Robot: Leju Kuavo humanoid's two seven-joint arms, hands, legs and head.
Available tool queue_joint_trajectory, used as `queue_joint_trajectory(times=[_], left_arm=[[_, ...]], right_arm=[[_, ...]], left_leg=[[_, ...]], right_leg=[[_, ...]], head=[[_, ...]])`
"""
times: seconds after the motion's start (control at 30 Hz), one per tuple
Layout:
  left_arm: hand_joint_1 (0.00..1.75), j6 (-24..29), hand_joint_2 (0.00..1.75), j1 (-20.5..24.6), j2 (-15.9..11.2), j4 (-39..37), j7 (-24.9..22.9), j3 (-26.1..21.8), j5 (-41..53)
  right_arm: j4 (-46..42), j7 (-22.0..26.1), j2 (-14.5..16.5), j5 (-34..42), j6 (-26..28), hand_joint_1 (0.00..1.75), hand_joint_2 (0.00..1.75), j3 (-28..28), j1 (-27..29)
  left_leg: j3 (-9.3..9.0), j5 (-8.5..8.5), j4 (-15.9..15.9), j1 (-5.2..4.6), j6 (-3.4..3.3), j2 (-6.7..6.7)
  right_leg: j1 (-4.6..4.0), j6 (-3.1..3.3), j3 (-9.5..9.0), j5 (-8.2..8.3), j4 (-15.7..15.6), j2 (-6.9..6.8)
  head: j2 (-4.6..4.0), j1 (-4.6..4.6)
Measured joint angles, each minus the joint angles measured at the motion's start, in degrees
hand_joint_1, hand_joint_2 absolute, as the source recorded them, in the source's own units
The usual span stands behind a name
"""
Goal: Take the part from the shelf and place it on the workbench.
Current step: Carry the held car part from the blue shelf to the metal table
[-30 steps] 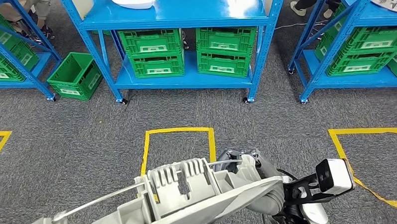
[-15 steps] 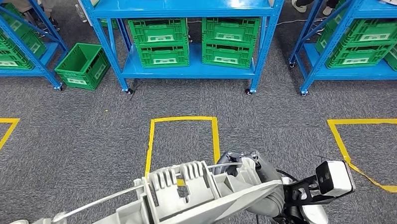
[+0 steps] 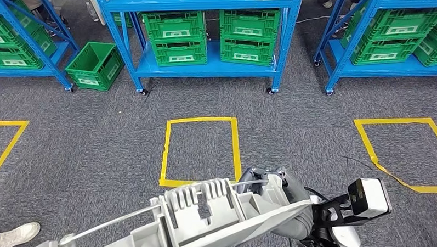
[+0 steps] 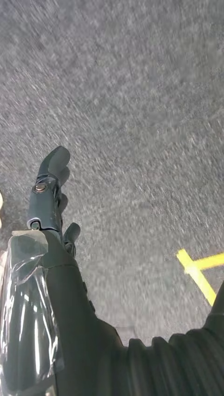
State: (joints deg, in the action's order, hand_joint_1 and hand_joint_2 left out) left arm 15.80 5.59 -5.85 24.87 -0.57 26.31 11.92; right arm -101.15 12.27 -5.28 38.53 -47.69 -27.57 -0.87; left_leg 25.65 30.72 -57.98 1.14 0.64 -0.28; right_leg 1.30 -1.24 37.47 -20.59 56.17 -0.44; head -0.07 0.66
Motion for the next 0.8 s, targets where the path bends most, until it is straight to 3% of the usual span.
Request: queue_joint_trajectory(times=[0.03, 0.07, 0.13, 0.17, 0.2, 0.27, 0.3, 0.33, 0.37, 0.4, 0.43, 0.5, 0.53, 0.57, 0.6, 0.63, 0.67, 0.7, 0.77, 0.8], left_arm=[[0.0, 0.0, 1.75, 0.2, 0.0, 0.1, 0.0, 0.0, 0.1], [0.0, 0.0, 1.75, 0.3, 0.0, 0.1, 0.0, -0.1, 0.1], [0.0, 0.0, 1.75, 0.2, 0.1, 0.1, -0.1, -0.3, 0.1], [0.0, 0.0, 1.75, 0.2, 0.1, 0.1, -0.1, -0.3, 0.1], [0.0, 0.0, 1.75, 0.2, 0.2, 0.1, -0.2, -0.4, 0.1], [0.0, 0.0, 1.75, 0.2, 0.3, 0.1, -0.2, -0.5, 0.2], [0.0, 0.0, 1.75, 0.2, 0.4, 0.1, -0.2, -0.5, 0.2], [0.0, 0.0, 1.75, 0.2, 0.4, 0.1, -0.2, -0.6, 0.3], [0.0, 0.0, 1.75, 0.1, 0.5, 0.1, -0.2, -0.6, 0.4], [0.0, 0.0, 1.75, 0.1, 0.5, 0.1, -0.2, -0.7, 0.5], [0.0, 0.0, 1.75, 0.1, 0.5, 0.1, -0.2, -0.7, 0.5], [0.0, 0.0, 1.75, 0.1, 0.6, 0.1, -0.2, -0.8, 0.6], [0.0, 0.0, 1.75, 0.1, 0.7, 0.1, -0.2, -0.8, 0.6], [0.0, 0.0, 1.75, 0.1, 0.7, 0.2, -0.2, -0.8, 0.6], [0.0, 0.1, 1.75, 0.0, 0.7, 0.2, -0.3, -0.9, 0.6], [0.0, 0.1, 1.75, -0.1, 0.7, 0.2, -0.3, -0.9, 0.6], [0.0, 0.1, 1.75, -0.2, 0.7, 0.2, -0.3, -0.9, 0.6], [0.0, 0.2, 1.75, -0.3, 0.7, 0.2, -0.3, -1.0, 0.7], [0.0, 0.4, 1.75, -0.5, 0.7, 0.2, -0.3, -1.3, 0.9], [0.0, 0.5, 1.75, -0.6, 0.7, 0.2, -0.4, -1.4, 1.1]], right_arm=[[0.0, 0.1, 0.0, 0.0, -0.1, 1.75, 1.75, 0.0, -0.1], [0.0, 0.2, 0.1, 0.0, -0.2, 1.75, 1.75, 0.0, -0.1], [0.0, 0.3, 0.1, -0.1, -0.3, 1.75, 1.75, 0.1, -0.1], [0.0, 0.3, 0.1, -0.1, -0.3, 1.75, 1.75, 0.1, 0.0], [0.0, 0.3, 0.0, -0.1, -0.3, 1.75, 1.75, 0.1, 0.1], [0.0, 0.3, -0.1, -0.2, -0.4, 1.75, 1.75, 0.2, 0.1], [0.0, 0.3, -0.1, -0.2, -0.4, 1.75, 1.75, 0.2, 0.1], [0.0, 0.3, -0.1, -0.2, -0.4, 1.75, 1.75, 0.2, 0.1], [0.0, 0.3, -0.1, -0.2, -0.4, 1.75, 1.75, 0.2, 0.1], [0.0, 0.3, -0.1, -0.2, -0.4, 1.75, 1.75, 0.2, 0.1], [-0.1, 0.4, -0.1, -0.3, -0.4, 1.75, 1.75, 0.2, 0.1], [-0.1, 0.4, -0.1, -0.3, -0.4, 1.75, 1.75, 0.2, 0.0], [-0.1, 0.4, -0.1, -0.3, -0.4, 1.75, 1.75, 0.2, -0.1], [-0.1, 0.4, -0.1, -0.3, -0.4, 1.75, 1.75, 0.2, -0.1], [-0.1, 0.5, -0.1, -0.3, -0.5, 1.75, 1.75, 0.2, -0.1], [-0.1, 0.5, -0.1, -0.3, -0.5, 1.75, 1.75, 0.2, -0.1], [-0.1, 0.5, -0.1, -0.3, -0.5, 1.75, 1.75, 0.2, 0.0], [-0.1, 0.5, 0.0, -0.3, -0.5, 1.75, 1.75, 0.2, 0.0], [-0.1, 0.6, 0.0, -0.3, -0.5, 1.75, 1.75, 0.2, 0.0], [-0.1, 0.7, 0.0, -0.3, -0.5, 1.75, 1.75, 0.2, 0.0]], left_leg=[[-1.6, 0.97, 2.6, -0.24, -0.43, -0.07], [-1.78, 1.04, 3.8, -0.51, -0.96, -0.07], [-0.4, -0.62, 3.9, -0.6, -2.2, 0.24], [0.55, -1.7, 4.0, -0.6, -2.85, 0.43], [1.65, -2.82, 4.2, -0.56, -3.33, 0.62], [3.95, -4.74, 4.0, -0.89, -3.74, 0.77], [5.1, -5.64, 3.9, -1.03, -3.75, 0.81], [6.28, -6.52, 3.7, -1.14, -3.72, 0.86], [7.54, -7.33, 3.5, -1.22, -3.63, 0.88], [8.68, -8.02, 3.2, -1.26, -3.48, 0.88], [9.65, -8.63, 2.9, -1.28, -3.26, 0.86], [11.07, -9.62, 2.2, -1.45, -2.69, 0.83], [11.47, -10.11, 1.9, -1.47, -2.32, 0.86], [11.73, -10.59, 1.8, -1.45, -1.93, 0.89], [11.88, -11.13, 1.9, -1.31, -1.54, 0.93], [12.13, -10.97, 1.7, -1.12, -1.16, 0.88], [12.6, -9.79, 0.7, -0.95, -0.76, 0.79], [13.41, -7.62, -1.4, -0.78, -0.35, 0.67], [15.78, -2.09, -8.8, -0.52, 0.44, 0.5], [16.75, -0.49, -12.5, -0.45, 0.69, 0.47]], right_leg=[[-0.02, -0.4, 0.01, 0.65, -0.2, -0.1], [0.01, -0.83, 0.02, 1.4, -0.5, -0.2], [0.23, -1.21, 0.67, 1.66, -0.6, -0.16], [0.25, -0.93, 1.5, 0.06, 0.7, -0.07], [0.27, -0.4, 2.55, -2.64, 3.2, 0.02], [0.22, 0.31, 4.53, -8.51, 11.0, 0.14], [0.21, 0.04, 4.93, -9.84, 14.9, 0.16], [0.2, -0.53, 4.64, -9.89, 17.5, 0.17], [0.19, -1.19, 3.4, -9.08, 18.3, 0.18], [0.17, -1.62, 1.04, -8.01, 16.5, 0.18], [0.11, -1.59, -2.45, -7.66, 12.7, 0.18], [-0.18, -0.77, -9.83, -9.34, 3.0, 0.13], [-0.39, -0.28, -11.94, -10.42, -0.1, 0.11], [-0.6, 0.07, -12.72, -10.95, -1.7, 0.08], [-0.55, 0.42, -12.28, -10.72, -1.7, 0.06], [-0.43, 0.84, -11.92, -10.26, -1.7, 0.02], [-0.27, 1.31, -11.51, -9.71, -1.7, -0.03], [-0.1, 1.66, -11.01, -9.1, -1.8, -0.08], [-0.16, 2.01, -9.84, -8.01, -1.7, -0.12], [-0.22, 1.97, -9.3, -7.5, -1.7, -0.12]], head=[[0.0, -0.03], [0.0, -0.08], [0.0, -0.1], [0.0, -0.17], [0.0, -0.24], [0.0, -0.34], [0.0, -0.36], [0.0, -0.34], [0.0, -0.36], [0.0, -0.36], [0.0, -0.36], [0.0, -0.28], [0.0, -0.27], [0.0, -0.26], [0.0, -0.24], [0.0, -0.29], [0.0, -0.22], [0.0, -0.17], [0.0, -0.08], [0.0, -0.08]])
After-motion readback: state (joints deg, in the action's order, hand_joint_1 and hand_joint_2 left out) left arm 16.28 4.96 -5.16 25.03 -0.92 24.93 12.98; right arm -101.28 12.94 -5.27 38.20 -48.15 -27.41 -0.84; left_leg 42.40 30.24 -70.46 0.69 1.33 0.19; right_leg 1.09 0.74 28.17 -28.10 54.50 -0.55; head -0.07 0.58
